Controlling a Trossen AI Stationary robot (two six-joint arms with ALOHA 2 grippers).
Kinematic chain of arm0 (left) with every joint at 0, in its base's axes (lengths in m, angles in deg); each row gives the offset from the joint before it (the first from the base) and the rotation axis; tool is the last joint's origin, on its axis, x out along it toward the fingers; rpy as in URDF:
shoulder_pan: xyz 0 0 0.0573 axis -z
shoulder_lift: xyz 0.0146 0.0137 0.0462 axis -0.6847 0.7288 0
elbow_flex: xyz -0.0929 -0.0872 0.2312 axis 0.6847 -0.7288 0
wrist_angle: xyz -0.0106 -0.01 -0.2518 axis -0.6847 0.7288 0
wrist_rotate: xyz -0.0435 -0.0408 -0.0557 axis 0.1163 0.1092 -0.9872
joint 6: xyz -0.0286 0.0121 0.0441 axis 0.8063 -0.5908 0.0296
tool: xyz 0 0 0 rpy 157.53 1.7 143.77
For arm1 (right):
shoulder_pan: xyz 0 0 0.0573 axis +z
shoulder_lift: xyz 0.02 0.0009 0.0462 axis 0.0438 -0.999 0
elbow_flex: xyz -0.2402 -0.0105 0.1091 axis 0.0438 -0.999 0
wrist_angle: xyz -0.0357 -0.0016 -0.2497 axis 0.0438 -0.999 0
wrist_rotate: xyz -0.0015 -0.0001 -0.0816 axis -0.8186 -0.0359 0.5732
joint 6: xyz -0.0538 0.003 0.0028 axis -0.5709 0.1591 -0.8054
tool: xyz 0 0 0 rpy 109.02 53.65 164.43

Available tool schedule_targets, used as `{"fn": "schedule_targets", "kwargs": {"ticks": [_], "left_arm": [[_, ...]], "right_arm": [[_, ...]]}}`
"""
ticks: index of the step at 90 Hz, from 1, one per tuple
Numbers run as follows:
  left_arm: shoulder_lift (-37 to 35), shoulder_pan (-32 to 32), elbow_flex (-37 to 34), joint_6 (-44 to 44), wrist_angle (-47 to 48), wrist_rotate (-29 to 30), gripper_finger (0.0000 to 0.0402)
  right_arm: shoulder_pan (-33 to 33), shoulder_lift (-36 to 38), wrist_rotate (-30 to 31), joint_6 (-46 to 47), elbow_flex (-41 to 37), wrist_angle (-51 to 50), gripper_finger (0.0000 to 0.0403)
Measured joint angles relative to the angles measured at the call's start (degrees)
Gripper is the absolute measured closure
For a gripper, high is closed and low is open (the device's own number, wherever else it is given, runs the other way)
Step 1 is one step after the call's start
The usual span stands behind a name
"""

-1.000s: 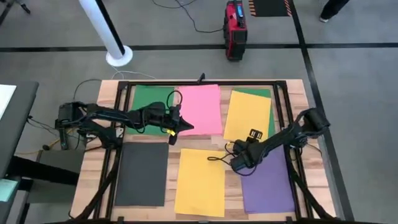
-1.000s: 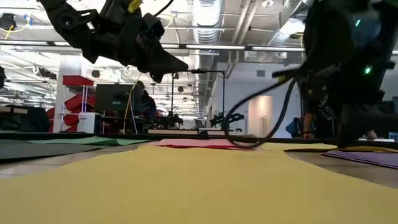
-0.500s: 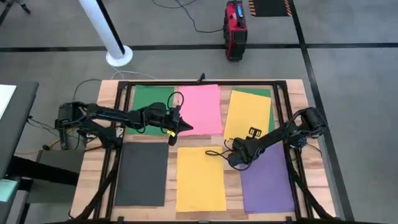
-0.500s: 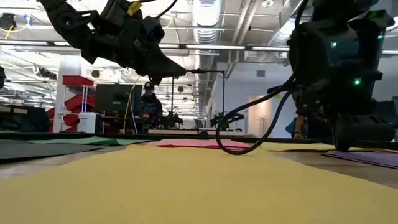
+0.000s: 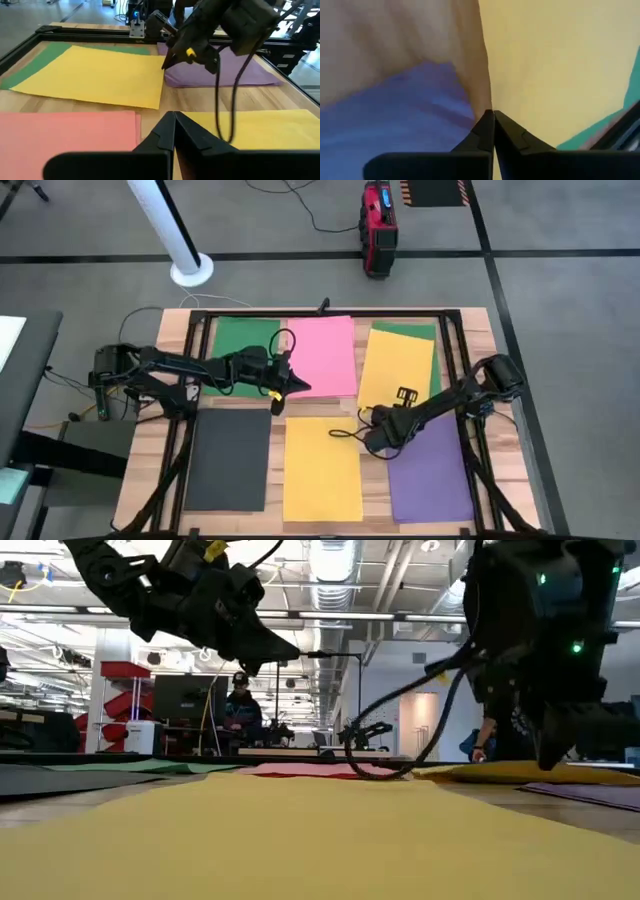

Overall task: Organize paper
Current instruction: Stack the yellow paper on top of the yellow paper

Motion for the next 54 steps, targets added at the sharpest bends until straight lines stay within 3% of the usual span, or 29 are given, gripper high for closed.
{"fn": "schedule_targets", "kwargs": {"ticks": [17,31,54], "left_arm": [[0.0,1.0,0.0,1.23,-2.71,-0.04,0.0401],[0.0,2.04,0.0,3.59,-5.2,-0.02,0.0401],[0.0,4.33,0.0,6.2,-9.02,-0.04,0.0401]], "right_arm": [[2.89,5.86,1.79,2.37,3.26,0.92,0.0403],[5.11,10.05,2.53,1.37,5.03,8.09,0.0403],[6.95,5.96,-1.51,-1.29,8.37,20.85,0.0403]]}}
